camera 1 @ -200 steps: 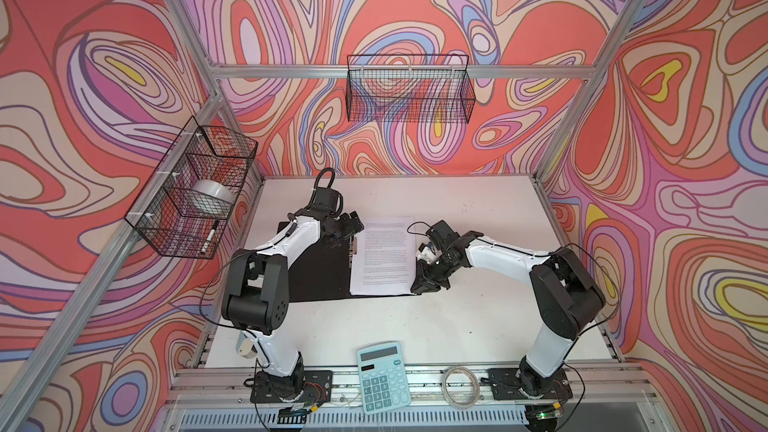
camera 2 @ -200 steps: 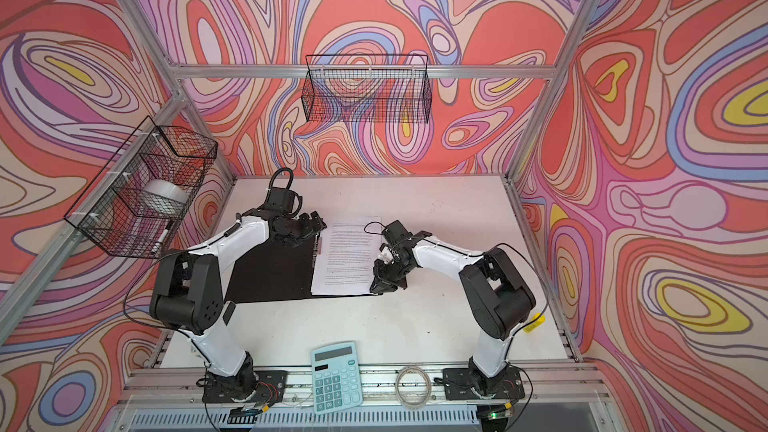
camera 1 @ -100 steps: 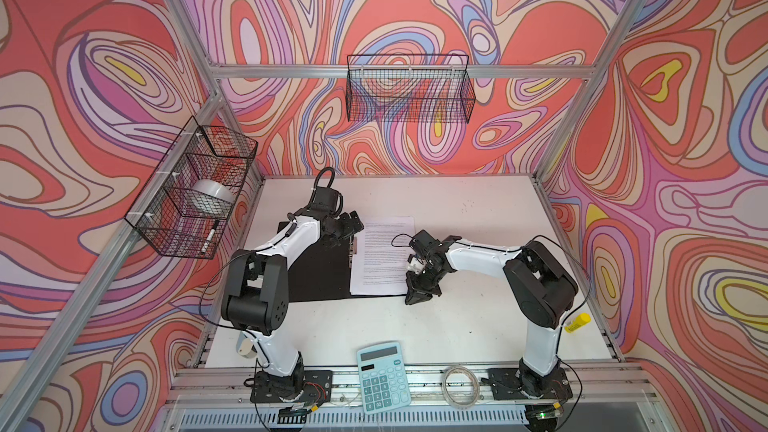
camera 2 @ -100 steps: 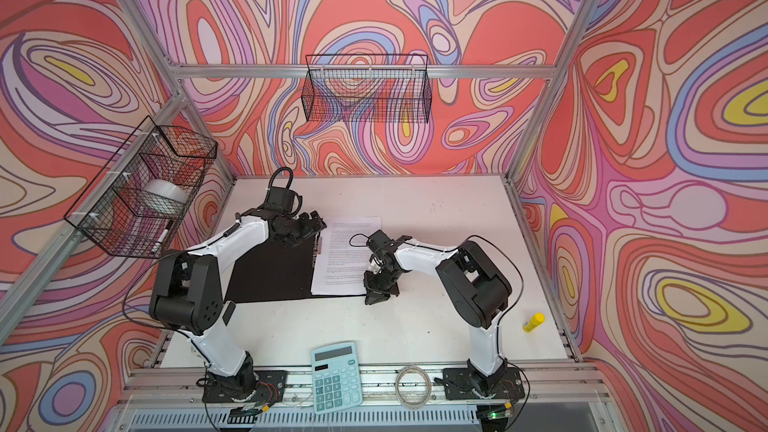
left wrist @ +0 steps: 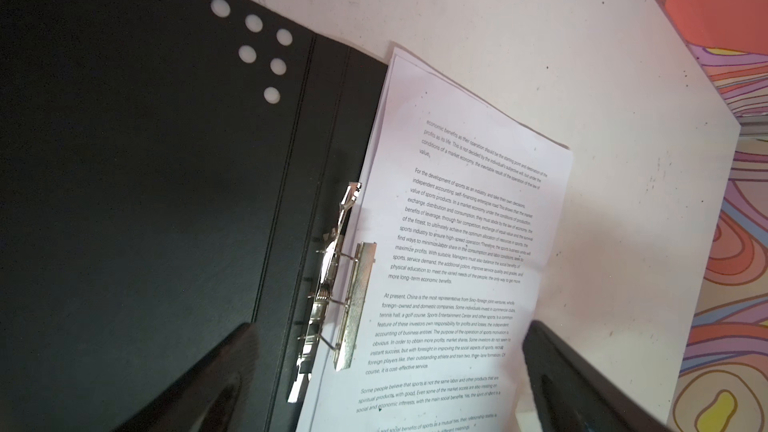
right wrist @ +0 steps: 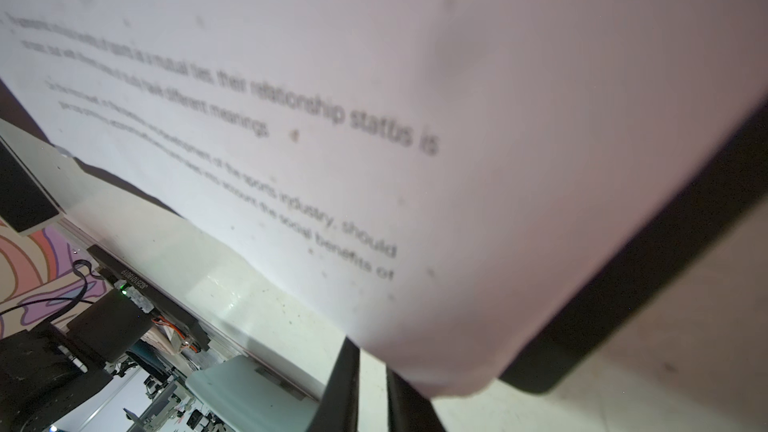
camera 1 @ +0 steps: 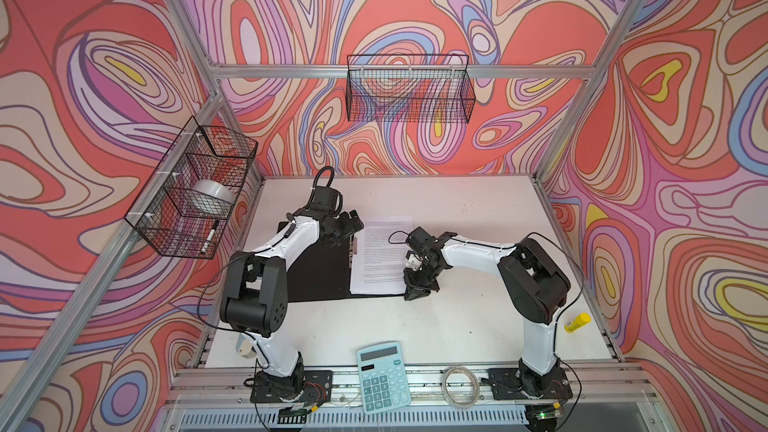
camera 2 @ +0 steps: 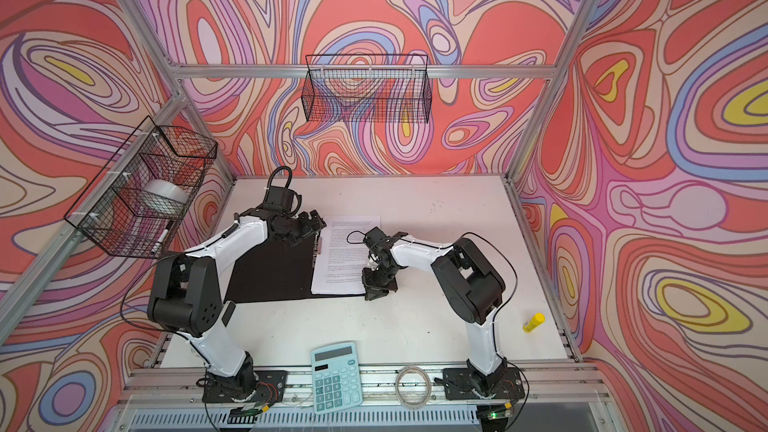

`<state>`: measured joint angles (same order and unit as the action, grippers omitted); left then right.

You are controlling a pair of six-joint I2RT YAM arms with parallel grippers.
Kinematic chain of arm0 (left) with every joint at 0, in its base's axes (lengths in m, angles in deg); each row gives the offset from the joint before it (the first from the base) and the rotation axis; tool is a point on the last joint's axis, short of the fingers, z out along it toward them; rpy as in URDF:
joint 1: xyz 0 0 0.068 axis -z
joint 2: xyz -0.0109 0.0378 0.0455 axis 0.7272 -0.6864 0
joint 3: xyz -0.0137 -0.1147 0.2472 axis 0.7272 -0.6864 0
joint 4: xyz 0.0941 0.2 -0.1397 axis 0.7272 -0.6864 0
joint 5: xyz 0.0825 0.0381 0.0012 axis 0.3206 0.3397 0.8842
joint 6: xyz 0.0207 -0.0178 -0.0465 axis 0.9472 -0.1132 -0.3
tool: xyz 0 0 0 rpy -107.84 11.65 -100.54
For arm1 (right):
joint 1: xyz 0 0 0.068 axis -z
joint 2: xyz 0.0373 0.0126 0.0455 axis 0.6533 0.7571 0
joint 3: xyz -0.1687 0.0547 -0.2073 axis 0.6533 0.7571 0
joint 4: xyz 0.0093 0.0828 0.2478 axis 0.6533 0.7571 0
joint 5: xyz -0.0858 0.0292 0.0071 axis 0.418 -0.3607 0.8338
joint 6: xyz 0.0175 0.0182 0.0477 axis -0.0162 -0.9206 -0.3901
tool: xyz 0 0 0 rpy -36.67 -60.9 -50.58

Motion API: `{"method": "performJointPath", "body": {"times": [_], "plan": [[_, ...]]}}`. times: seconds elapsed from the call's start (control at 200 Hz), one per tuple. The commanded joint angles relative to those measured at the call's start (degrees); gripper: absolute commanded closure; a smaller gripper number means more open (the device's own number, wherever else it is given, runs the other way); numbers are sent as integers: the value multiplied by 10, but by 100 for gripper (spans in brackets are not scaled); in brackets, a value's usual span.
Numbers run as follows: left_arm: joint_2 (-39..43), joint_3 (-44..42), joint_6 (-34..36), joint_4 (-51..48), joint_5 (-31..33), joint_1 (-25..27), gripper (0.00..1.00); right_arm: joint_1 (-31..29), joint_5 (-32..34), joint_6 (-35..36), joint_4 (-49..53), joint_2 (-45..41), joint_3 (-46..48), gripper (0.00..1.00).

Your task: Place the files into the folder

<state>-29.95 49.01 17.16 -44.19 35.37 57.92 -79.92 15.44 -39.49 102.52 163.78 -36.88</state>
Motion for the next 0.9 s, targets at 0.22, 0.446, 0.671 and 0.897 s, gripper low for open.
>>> {"method": "performJointPath", "body": {"times": [0.22, 0.446, 0.671, 0.897], "plan": [[54, 10, 0, -56, 65, -11, 0, 20, 31, 88, 138, 16, -268, 84], [59, -28, -12, -28, 52, -21, 0, 54, 86, 148, 187, 226, -569, 86], [42, -39, -23, -9, 35, -35, 0, 86, 130, 168, 94, 317, -664, 86], [23, -45, -27, 7, 15, -36, 0, 106, 152, 154, -31, 329, -618, 85]]}}
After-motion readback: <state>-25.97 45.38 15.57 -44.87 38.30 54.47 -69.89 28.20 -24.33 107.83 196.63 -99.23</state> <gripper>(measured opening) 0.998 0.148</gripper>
